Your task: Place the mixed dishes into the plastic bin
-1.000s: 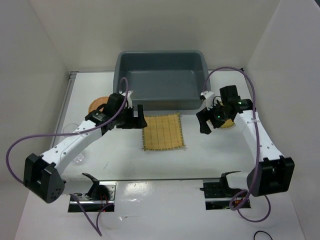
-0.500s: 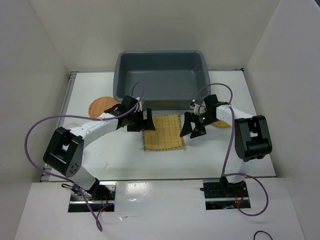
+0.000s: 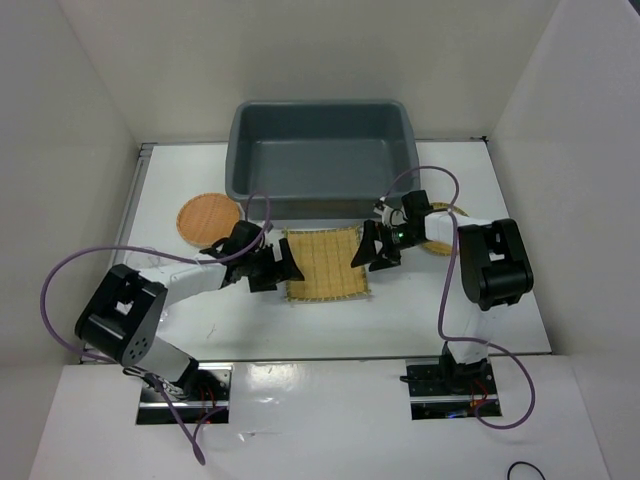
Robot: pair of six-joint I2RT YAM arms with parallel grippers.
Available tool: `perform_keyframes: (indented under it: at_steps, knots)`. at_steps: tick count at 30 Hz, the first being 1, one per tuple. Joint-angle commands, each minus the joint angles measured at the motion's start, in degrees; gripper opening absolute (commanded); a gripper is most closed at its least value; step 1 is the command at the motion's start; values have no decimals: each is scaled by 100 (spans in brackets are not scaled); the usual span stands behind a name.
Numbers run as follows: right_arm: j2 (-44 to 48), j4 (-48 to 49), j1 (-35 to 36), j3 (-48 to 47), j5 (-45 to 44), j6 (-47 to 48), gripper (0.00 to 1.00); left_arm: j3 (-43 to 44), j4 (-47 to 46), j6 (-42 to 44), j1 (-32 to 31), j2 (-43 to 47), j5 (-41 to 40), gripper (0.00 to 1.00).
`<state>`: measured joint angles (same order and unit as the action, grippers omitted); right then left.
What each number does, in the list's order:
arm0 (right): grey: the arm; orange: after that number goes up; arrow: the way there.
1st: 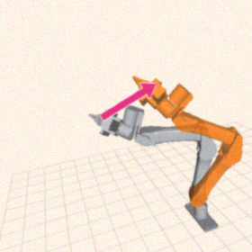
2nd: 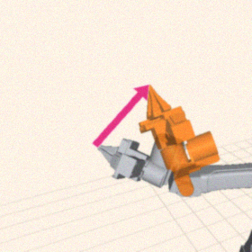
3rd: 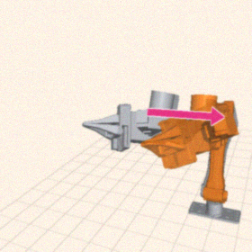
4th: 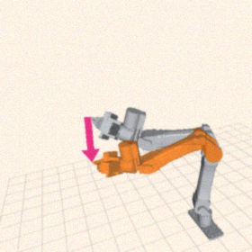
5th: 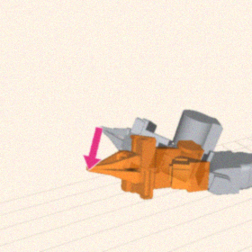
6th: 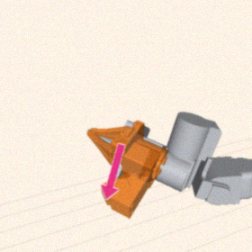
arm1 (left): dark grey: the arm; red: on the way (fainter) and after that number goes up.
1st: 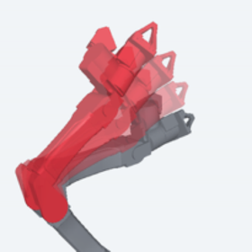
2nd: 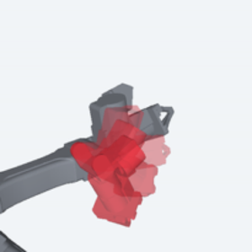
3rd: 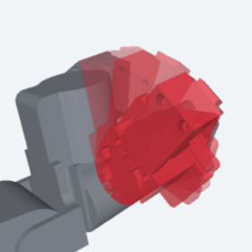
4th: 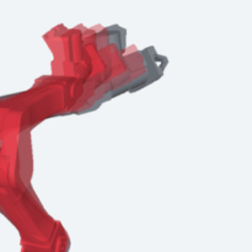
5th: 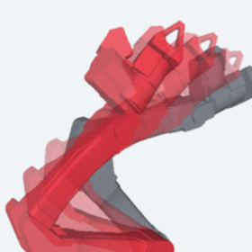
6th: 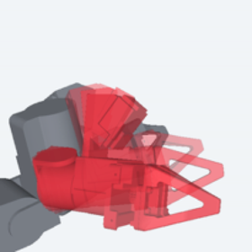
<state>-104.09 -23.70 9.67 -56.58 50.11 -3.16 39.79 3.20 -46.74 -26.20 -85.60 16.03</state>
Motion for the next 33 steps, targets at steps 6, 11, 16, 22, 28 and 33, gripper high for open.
perform_keyframes:
  at_steps: [6,11,16,22,28,33]
  knots:
    - [-366,85,315,112,517,-255,98,72,-909,-406,-315,-1142,497,100]
    - [-366,32,597,59,913,16,94,2,-1234,-686,-781,-1380,550,100]
    - [-305,-187,948,-108,1229,262,77,90,-1322,-687,-1062,-1599,629,100]
    - [-6,-266,949,-38,1150,333,46,178,-1506,-819,-1423,-1741,568,100]
    - [460,-468,949,-38,1036,544,1,64,-1507,-819,-1529,-1469,515,100]
    - [908,-767,896,-38,1203,746,0,64,-1297,-872,-1582,-969,515,100]
